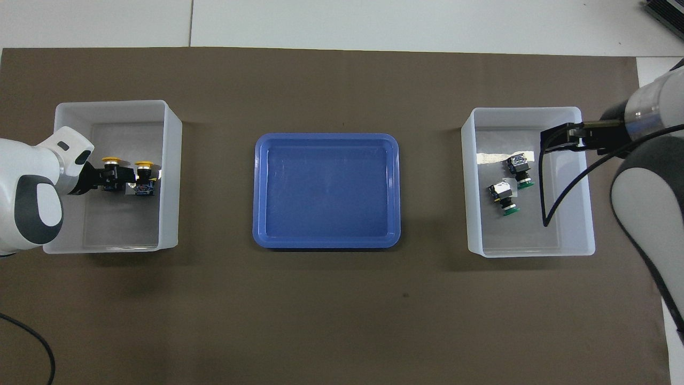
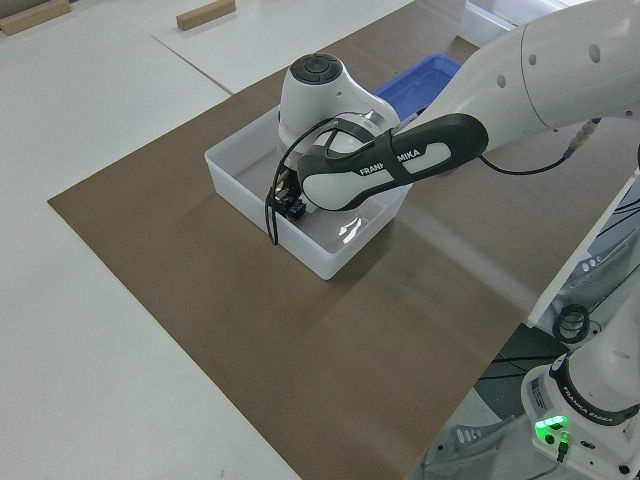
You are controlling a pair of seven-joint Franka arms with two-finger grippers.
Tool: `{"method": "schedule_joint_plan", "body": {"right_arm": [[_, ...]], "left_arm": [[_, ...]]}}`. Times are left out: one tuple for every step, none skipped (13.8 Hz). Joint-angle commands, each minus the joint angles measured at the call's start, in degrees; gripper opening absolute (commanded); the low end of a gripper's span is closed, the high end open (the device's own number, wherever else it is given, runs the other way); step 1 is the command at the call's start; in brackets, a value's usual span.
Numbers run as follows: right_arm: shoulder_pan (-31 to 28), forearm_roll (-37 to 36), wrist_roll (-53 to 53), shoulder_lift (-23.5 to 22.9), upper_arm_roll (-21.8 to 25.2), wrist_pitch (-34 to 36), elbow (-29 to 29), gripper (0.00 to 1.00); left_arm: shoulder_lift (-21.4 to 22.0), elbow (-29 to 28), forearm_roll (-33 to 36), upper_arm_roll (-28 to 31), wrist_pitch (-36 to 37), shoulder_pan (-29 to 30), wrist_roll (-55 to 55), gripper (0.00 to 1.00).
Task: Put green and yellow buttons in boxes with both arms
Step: 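Release the green button and withdraw the right gripper from the box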
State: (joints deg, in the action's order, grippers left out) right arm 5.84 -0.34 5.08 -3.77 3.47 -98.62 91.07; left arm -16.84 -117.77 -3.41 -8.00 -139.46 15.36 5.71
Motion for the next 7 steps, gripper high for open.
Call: {"method": "schedule_joint_plan", "body": {"right_arm": [[-0.91, -1.41, 0.63, -0.01, -0.48, 7.46, -5.45, 1.0], [-0.91, -1.41, 0.37, 0.25, -0.3, 9.65, -5.46, 1.0], [-1.7, -0.81, -0.41, 0.86, -0.3, 10.46, -5.46, 1.0], [-1.7, -0.71, -1.12, 0.96, -0.39, 10.12, -5.2, 1.0], [-1.62, -0.71, -1.21, 1.04, -0.48, 9.68, -4.85, 1.0], [-1.53, -0.71, -1.3, 1.05, -0.56, 9.5, -4.76, 1.0], [-1.53, -0.71, -1.56, 1.05, -0.57, 9.5, -4.76, 1.0]], "left_arm": [[0.93, 3.33, -0.11, 0.09, 6.03, 0.2, 0.8, 1.0], [1.46, 4.38, -0.11, 0.09, 8.22, 0.02, 0.71, 1.0], [2.07, 5.52, -0.11, 0.09, 10.94, -0.07, 0.62, 1.0], [2.95, 7.01, -0.11, 0.09, 13.75, -0.16, 0.53, 1.0], [3.56, 8.5, -0.11, 0.09, 16.83, -0.33, 0.53, 1.0], [4.09, 10.17, -0.02, 0.09, 19.9, -0.42, 0.44, 1.0], [4.62, 12.1, -0.02, 0.0, 23.24, -0.42, 0.44, 1.0]]}}
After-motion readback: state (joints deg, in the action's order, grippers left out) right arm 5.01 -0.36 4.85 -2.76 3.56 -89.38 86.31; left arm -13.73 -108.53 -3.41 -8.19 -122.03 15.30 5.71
